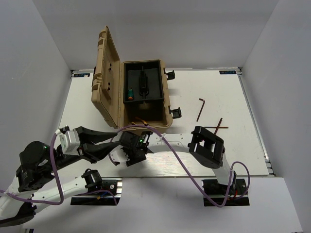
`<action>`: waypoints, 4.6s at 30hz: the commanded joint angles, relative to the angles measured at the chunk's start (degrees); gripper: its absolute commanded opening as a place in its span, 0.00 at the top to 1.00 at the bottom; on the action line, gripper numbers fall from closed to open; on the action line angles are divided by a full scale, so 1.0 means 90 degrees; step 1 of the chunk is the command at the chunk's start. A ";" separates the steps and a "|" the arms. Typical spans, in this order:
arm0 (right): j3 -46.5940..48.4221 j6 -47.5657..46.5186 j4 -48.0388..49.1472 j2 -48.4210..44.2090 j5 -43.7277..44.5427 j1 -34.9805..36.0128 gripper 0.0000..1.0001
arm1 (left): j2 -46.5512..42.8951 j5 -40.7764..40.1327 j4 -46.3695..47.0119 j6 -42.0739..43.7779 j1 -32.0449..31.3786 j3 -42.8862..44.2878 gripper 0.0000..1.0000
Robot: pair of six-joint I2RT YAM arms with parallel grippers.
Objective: Sort the tools into containers
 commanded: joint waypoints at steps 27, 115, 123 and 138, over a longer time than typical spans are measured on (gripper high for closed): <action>0.1281 0.0331 0.0057 0.0490 0.0810 -0.0325 0.42 | -0.0236 0.0075 -0.0099 -0.0008 0.0019 0.0012 0.56; 0.2366 0.1082 -0.3373 -0.2761 -0.0178 -0.1887 1.00 | 0.0302 0.0251 0.0310 0.0237 0.0019 0.0452 0.56; 0.3174 0.2224 -0.0755 -0.1592 -0.0040 -0.3000 1.00 | 0.0419 0.0310 0.0390 0.0295 0.0019 0.0393 0.56; 0.4805 0.4822 0.1082 0.0829 -0.1837 -0.3627 1.00 | 0.0555 -0.0110 -0.0109 -0.0115 0.0019 -0.0183 0.80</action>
